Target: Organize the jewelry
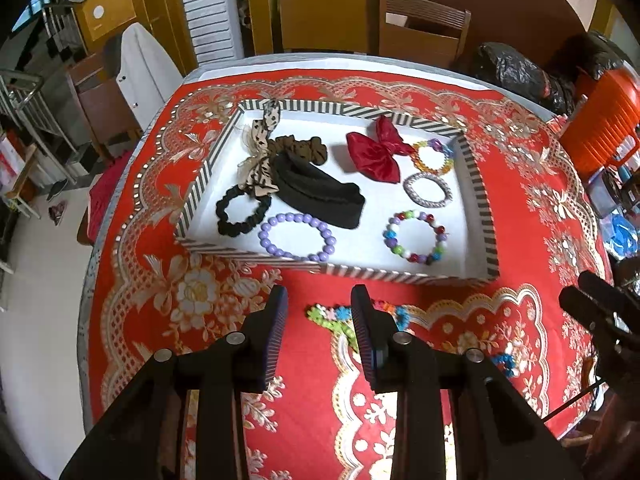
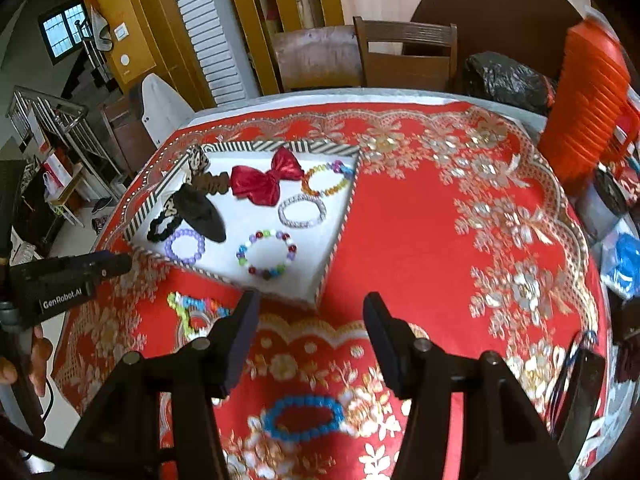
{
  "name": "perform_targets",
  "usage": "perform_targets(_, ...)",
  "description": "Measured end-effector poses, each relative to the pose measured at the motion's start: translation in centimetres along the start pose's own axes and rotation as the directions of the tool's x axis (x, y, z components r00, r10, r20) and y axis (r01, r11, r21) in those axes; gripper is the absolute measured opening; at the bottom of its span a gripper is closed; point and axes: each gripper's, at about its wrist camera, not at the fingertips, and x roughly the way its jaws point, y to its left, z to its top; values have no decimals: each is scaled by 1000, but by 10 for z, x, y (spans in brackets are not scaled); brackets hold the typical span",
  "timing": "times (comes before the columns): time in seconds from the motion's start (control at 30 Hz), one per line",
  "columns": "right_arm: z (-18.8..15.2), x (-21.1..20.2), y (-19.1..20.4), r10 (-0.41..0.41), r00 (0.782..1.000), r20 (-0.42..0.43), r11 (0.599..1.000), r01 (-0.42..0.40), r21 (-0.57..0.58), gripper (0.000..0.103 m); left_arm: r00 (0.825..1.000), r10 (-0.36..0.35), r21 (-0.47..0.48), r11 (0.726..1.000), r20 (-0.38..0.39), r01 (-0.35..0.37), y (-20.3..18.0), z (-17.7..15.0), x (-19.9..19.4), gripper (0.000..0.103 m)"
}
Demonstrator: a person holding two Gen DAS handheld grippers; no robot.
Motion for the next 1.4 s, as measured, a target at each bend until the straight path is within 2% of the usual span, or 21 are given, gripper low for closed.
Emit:
perform_targets(0.27, -28, -6, -16, -9, 999, -34, 1000, 10, 13, 58, 1000, -14, 3, 1000, -16, 14, -8, -12, -2, 19)
perform_targets(0.47, -52, 5, -29, -14, 995, -94, 999, 18, 36, 58, 997, -40, -24, 999, -69, 38, 3, -25, 11, 19)
perform_targets(0.63, -72, 21, -35, -2, 990, -138, 998, 10, 57, 58, 984, -104, -68, 993, -142, 95, 13, -34, 29, 19)
perform_targets(0.8, -81, 34, -43, 23, 986, -165, 994, -6, 105, 58, 972, -135, -89, 989, -190, 120, 16, -37, 48, 19)
perform_targets(0.93, -82, 40, -35, 19, 987, -161, 997, -7, 72, 58, 964, -164, -105, 984, -211, 145, 19, -36, 61, 19)
perform_targets(1.23, -88, 58, -18, -4, 980, -199, 1000, 6, 8, 56, 962, -159, -65, 987, -221, 148, 18, -26, 80, 19)
perform_targets(1.4, -89, 62, -13, -43, 980, -194, 999, 39, -25, 55, 967, -140, 8, 989, -214, 145, 8, -16, 84, 19)
